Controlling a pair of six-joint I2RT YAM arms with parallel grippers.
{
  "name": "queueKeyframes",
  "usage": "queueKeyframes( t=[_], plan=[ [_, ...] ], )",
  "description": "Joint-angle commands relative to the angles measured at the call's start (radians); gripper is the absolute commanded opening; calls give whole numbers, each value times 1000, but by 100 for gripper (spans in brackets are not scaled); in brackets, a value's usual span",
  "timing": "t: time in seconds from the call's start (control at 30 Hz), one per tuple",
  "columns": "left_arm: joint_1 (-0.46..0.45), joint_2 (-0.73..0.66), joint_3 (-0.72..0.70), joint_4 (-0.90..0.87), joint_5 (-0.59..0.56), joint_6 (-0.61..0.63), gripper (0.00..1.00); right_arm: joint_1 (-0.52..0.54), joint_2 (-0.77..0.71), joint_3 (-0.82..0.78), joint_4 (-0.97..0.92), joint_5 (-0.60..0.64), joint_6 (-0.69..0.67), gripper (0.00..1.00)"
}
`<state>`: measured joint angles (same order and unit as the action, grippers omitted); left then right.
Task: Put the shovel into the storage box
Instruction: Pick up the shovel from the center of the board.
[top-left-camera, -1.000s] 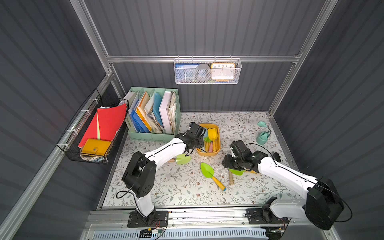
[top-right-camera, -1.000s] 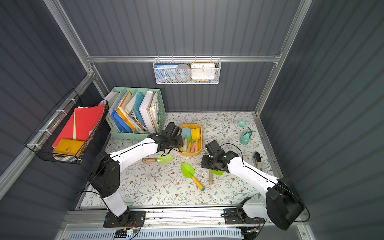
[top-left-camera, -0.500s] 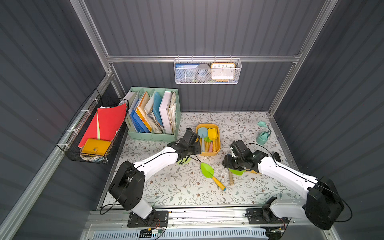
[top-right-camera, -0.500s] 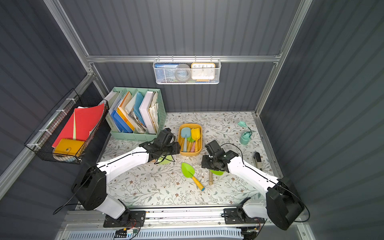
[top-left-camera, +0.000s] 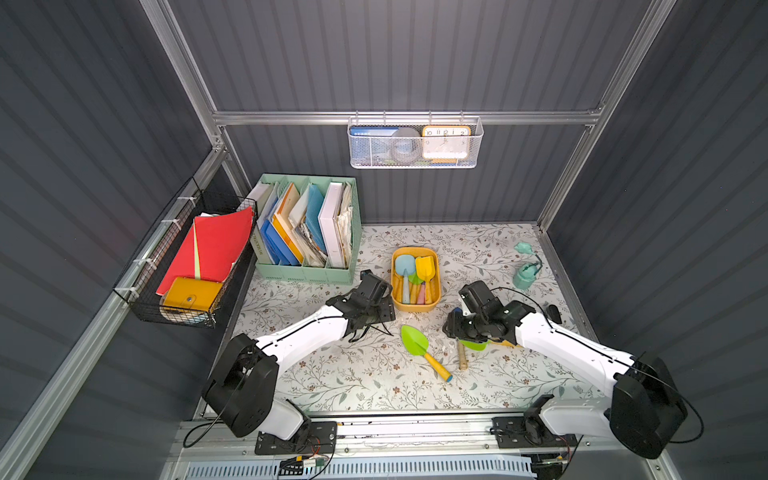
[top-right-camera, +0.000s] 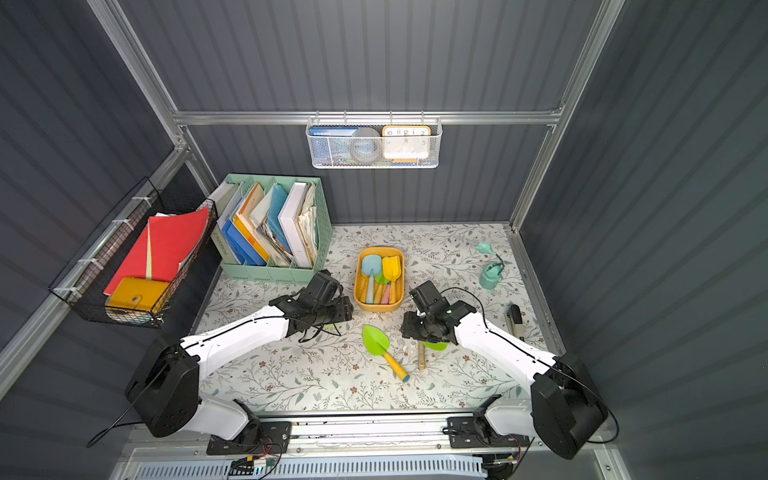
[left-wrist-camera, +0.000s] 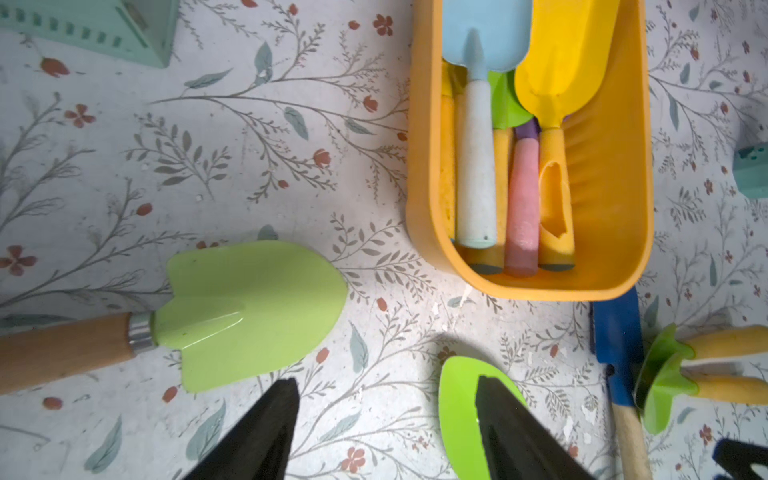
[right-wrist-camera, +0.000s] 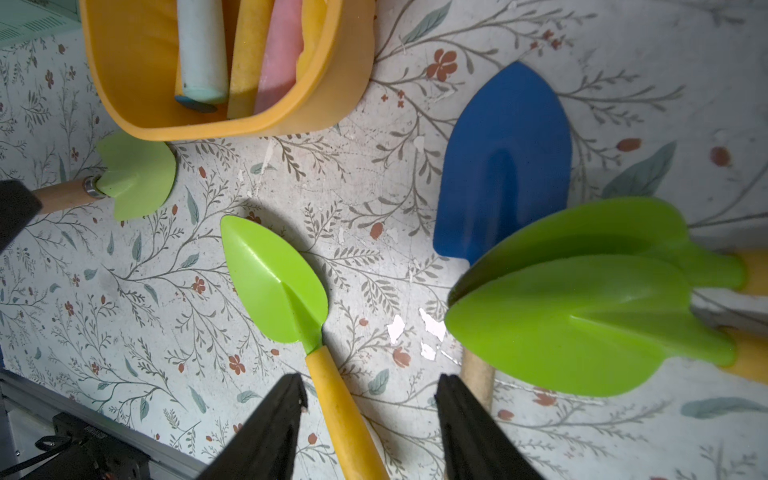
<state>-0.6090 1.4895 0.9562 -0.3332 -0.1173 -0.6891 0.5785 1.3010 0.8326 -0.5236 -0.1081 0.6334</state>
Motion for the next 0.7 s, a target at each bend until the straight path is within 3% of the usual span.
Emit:
queueKeyframes(
  t=[0.0, 0.4, 0.67],
  plan=[
    [36, -18, 6, -76, -70, 3, 80, 5, 7, 30, 0, -8, -14, 57],
    [271, 18, -11, -26, -47, 100, 86, 5, -8, 10, 8, -13, -14, 57],
    [324, 139, 11, 25, -3, 116, 87, 5, -18, -6, 17, -2, -2, 56]
  ],
)
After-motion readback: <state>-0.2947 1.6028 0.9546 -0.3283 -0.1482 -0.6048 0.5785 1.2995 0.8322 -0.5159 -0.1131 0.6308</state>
